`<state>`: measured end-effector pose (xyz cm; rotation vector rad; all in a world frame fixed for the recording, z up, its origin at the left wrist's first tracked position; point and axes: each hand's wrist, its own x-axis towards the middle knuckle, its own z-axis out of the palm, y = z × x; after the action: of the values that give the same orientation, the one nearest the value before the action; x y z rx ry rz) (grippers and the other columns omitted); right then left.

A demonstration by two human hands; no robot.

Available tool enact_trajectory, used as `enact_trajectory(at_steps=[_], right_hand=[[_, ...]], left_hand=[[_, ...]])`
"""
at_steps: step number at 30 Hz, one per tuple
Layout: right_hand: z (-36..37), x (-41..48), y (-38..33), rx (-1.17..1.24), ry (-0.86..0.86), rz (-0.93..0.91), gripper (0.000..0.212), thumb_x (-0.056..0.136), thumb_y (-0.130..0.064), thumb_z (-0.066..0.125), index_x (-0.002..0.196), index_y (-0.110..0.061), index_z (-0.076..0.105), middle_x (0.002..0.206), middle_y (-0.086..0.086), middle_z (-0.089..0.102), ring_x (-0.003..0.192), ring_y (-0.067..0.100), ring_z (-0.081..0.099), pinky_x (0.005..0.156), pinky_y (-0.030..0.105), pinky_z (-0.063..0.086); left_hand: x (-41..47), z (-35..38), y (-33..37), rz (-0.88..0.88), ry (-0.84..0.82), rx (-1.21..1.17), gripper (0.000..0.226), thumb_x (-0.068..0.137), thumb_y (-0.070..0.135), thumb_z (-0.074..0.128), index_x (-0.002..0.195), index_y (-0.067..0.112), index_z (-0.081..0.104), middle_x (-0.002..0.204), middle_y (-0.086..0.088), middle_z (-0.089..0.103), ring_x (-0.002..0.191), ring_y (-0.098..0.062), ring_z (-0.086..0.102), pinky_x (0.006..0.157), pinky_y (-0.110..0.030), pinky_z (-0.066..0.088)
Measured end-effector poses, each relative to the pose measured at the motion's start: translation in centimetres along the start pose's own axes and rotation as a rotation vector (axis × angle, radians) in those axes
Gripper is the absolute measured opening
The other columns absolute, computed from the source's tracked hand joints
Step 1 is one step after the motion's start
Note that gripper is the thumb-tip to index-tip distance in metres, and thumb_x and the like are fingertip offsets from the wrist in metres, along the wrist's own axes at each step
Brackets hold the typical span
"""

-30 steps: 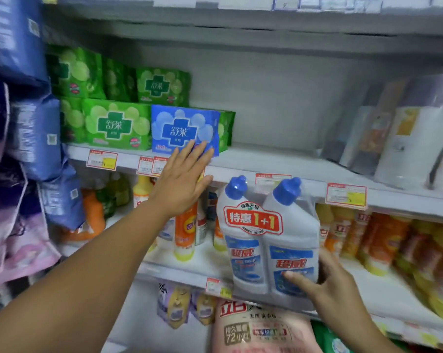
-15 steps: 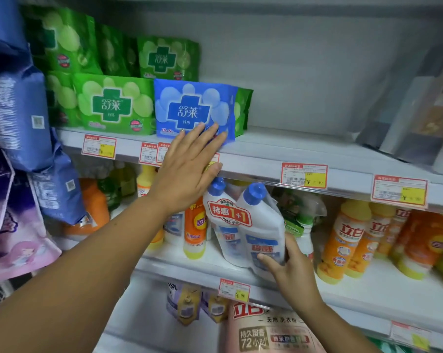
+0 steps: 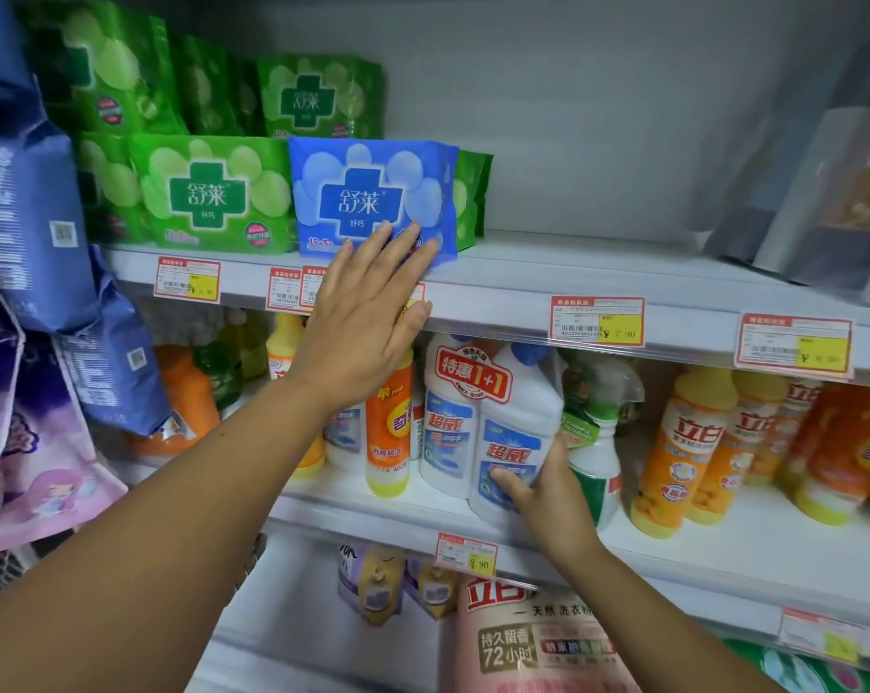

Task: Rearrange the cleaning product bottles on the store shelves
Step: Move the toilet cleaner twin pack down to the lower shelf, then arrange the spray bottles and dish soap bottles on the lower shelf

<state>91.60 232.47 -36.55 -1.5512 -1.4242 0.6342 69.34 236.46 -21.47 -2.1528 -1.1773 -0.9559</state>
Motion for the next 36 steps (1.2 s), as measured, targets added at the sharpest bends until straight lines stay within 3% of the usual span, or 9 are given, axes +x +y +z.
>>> enact_trajectory(at_steps=[6, 9, 13, 18, 22, 27, 32, 34, 36], right_hand=[[0.5, -0.1, -0.9, -0.111, -0.027, 0.031, 0.046, 0.081, -0.038, 0.070, 0.107, -0.023, 0.035, 0.107, 0.000, 0.068, 0.094, 0.023, 0.065, 0.083, 0.041, 0.052], [-0.4, -1.4, -0.2, -0.150, -0.031, -0.014, 0.054, 0.081, -0.043, 0.068, 0.122, -0.024, 0.039, 0.114, -0.007, 0.064, 0.101, 0.018, 0.063, 0.085, 0.037, 0.050], [-3.7, -4.4, 1.6, -0.159, 0.232, -0.121, 0.042, 0.088, -0.039, 0.060, 0.125, -0.030, 0.044, 0.088, -0.015, 0.059, 0.079, 0.005, 0.058, 0.069, 0.031, 0.046], [-9.6, -5.1, 5.8, -0.143, 0.508, -0.070, 0.042, 0.087, -0.032, 0.064, 0.122, -0.020, 0.046, 0.108, -0.005, 0.053, 0.099, 0.018, 0.055, 0.081, 0.038, 0.047], [-12.6, -4.4, 8.8, -0.097, 0.458, -0.011, 0.049, 0.088, -0.021, 0.063, 0.132, -0.014, 0.042, 0.116, -0.002, 0.041, 0.115, 0.023, 0.048, 0.097, 0.037, 0.041], [-15.4, -1.5, 12.0, -0.071, 0.372, 0.137, 0.063, 0.092, -0.026, 0.056, 0.145, -0.011, 0.026, 0.142, 0.014, 0.038, 0.127, 0.029, 0.045, 0.105, 0.045, 0.039], [-16.2, 1.0, 12.1, 0.036, 0.265, 0.047, 0.066, 0.088, -0.010, 0.063, 0.143, -0.017, 0.027, 0.130, -0.004, 0.045, 0.115, 0.006, 0.047, 0.100, 0.026, 0.035], [-16.4, 1.7, 12.3, 0.074, 0.227, 0.036, 0.072, 0.087, -0.005, 0.064, 0.144, -0.020, 0.023, 0.127, -0.010, 0.046, 0.107, -0.002, 0.050, 0.099, 0.027, 0.037], [-16.4, 2.4, 12.5, 0.084, 0.224, 0.047, 0.073, 0.085, -0.004, 0.065, 0.143, -0.020, 0.024, 0.123, -0.008, 0.051, 0.107, 0.007, 0.053, 0.097, 0.033, 0.041]], left_hand=[[-0.3, -0.1, 0.6, -0.045, -0.010, -0.004, 0.052, 0.099, 0.039, 0.024, 0.148, 0.026, 0.011, 0.158, 0.002, 0.009, 0.144, -0.015, -0.003, 0.117, -0.044, 0.000], [-1.2, 0.1, 1.4, -0.108, 0.015, -0.020, 0.054, 0.098, 0.039, 0.025, 0.148, 0.024, 0.012, 0.158, 0.001, 0.003, 0.144, -0.015, -0.006, 0.117, -0.043, 0.000], [-5.1, 1.2, 4.6, -0.060, 0.017, -0.064, 0.056, 0.094, 0.037, 0.035, 0.145, 0.016, 0.026, 0.156, -0.005, 0.014, 0.145, -0.020, 0.006, 0.117, -0.044, 0.007], [-10.6, 5.3, 11.3, 0.087, -0.180, -0.167, 0.055, 0.091, 0.034, 0.040, 0.142, 0.015, 0.034, 0.153, -0.005, 0.025, 0.143, -0.018, 0.017, 0.116, -0.039, 0.012], [-12.7, 9.7, 16.1, 0.116, -0.366, -0.296, 0.054, 0.089, 0.038, 0.040, 0.140, 0.020, 0.036, 0.149, 0.003, 0.033, 0.136, -0.009, 0.025, 0.114, -0.024, 0.010], [-13.0, 14.1, 19.3, 0.142, -0.487, -0.380, 0.050, 0.087, 0.041, 0.042, 0.132, 0.021, 0.045, 0.134, 0.004, 0.054, 0.117, -0.012, 0.052, 0.100, -0.029, 0.042], [-14.1, 15.8, 19.5, 0.136, -0.441, -0.426, 0.043, 0.085, 0.036, 0.053, 0.125, 0.020, 0.054, 0.125, 0.004, 0.060, 0.111, -0.017, 0.054, 0.096, -0.037, 0.045], [-13.9, 15.9, 19.7, 0.126, -0.397, -0.420, 0.042, 0.086, 0.037, 0.049, 0.124, 0.019, 0.057, 0.121, 0.004, 0.062, 0.109, -0.017, 0.056, 0.095, -0.034, 0.042], [-13.8, 16.0, 19.9, 0.119, -0.371, -0.414, 0.042, 0.086, 0.037, 0.046, 0.123, 0.019, 0.057, 0.120, 0.005, 0.063, 0.107, -0.016, 0.055, 0.095, -0.031, 0.038]])
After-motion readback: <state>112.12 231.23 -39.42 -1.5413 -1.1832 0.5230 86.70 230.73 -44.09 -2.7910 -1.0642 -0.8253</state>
